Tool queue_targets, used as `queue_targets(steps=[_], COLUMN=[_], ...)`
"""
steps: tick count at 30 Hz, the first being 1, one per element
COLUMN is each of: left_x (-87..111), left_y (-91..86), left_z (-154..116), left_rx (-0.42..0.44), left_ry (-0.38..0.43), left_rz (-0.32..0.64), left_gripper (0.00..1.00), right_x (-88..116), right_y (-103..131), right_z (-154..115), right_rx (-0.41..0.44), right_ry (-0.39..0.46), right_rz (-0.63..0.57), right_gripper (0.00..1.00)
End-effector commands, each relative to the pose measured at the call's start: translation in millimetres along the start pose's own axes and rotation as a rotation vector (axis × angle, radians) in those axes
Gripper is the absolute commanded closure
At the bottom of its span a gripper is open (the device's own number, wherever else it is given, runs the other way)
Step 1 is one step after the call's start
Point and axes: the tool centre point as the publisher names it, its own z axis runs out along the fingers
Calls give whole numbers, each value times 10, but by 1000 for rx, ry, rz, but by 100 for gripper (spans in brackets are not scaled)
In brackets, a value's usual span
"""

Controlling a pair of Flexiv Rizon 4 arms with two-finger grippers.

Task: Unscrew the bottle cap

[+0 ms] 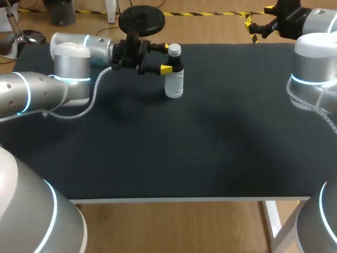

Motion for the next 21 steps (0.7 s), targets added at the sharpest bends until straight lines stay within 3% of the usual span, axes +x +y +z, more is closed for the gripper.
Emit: queue_targets(steps=[1, 21], left_x=[-94, -133], left_y=[55, 66], left_z=[48, 108], left_rx=[8, 18], left_ry=[21, 48], left_rz=[-3, -13], left_gripper=[0, 0], right_x=[-1, -1], right_y=[5, 5], right_z=[-1, -1], right_rx=[3, 3], right_ry=[0, 0], right_rz=[0, 0], right_gripper=[0, 0])
